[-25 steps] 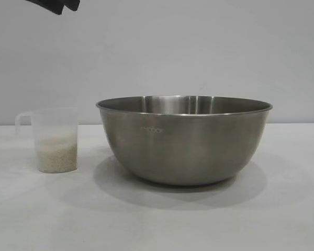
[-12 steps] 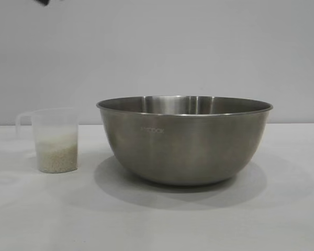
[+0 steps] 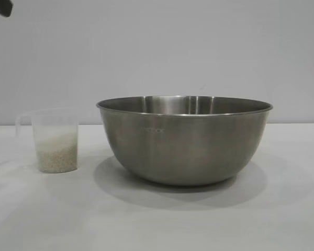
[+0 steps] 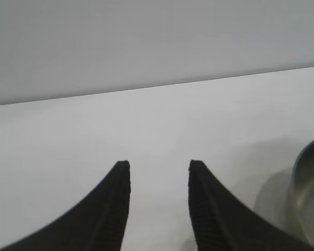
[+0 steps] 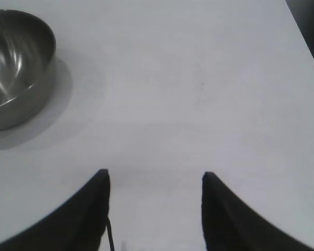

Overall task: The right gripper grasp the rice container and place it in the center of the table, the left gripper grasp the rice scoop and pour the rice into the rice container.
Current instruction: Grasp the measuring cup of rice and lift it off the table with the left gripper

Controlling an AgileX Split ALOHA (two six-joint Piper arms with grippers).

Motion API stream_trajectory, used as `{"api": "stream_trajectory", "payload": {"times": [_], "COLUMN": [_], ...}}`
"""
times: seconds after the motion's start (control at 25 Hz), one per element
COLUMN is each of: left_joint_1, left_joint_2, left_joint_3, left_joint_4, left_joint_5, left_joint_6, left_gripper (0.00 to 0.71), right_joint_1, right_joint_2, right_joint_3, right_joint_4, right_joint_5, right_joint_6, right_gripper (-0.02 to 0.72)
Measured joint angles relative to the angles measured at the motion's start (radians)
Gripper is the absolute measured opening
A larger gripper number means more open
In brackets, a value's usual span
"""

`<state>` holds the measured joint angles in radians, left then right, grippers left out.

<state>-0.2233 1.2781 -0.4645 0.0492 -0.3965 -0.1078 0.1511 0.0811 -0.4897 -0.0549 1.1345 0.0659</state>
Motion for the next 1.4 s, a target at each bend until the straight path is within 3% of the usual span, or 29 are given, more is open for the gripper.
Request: {"api": "stream_trajectory", "payload": {"times": [0.12,0.28,0.4,0.44,0.6,0.84,1.04,1.4], "left_joint_1": [0.0,0.0,0.0,-0.001,-0.001,-0.002,-0.002,-0.002], "left_joint_2": [0.019,0.089,0.133,0.149,0.227,0.409,0.536,0.554], "left_joint_3": [0.075,0.116,0.149,0.16,0.207,0.281,0.294,0.294], "left_joint_4": [0.044,0.07,0.071,0.071,0.071,0.071,0.062,0.012], "left_joint_5": [-0.128,-0.222,-0.297,-0.318,-0.438,-0.703,-0.735,-0.741], "left_joint_6": [0.002,0.002,-0.004,-0.009,-0.019,-0.019,-0.083,-0.133], "left_gripper": [0.275,0.446,0.442,0.482,0.468,0.468,0.468,0.468], "right_joint_1": [0.0,0.0,0.0,0.0,0.0,0.0,0.0,0.0], "right_joint_2": [0.0,0.0,0.0,0.0,0.0,0.0,0.0,0.0], "right_joint_3": [0.0,0.0,0.0,0.0,0.0,0.0,0.0,0.0], "right_joint_4": [0.0,0.0,0.0,0.0,0.0,0.0,0.0,0.0], "right_joint_5": [0.0,0.0,0.0,0.0,0.0,0.0,0.0,0.0], "right_joint_6": [0.0,0.0,0.0,0.0,0.0,0.0,0.0,0.0], "right_gripper": [0.37,0.37,0.37,0.37,0.37,0.37,0.37,0.37]}}
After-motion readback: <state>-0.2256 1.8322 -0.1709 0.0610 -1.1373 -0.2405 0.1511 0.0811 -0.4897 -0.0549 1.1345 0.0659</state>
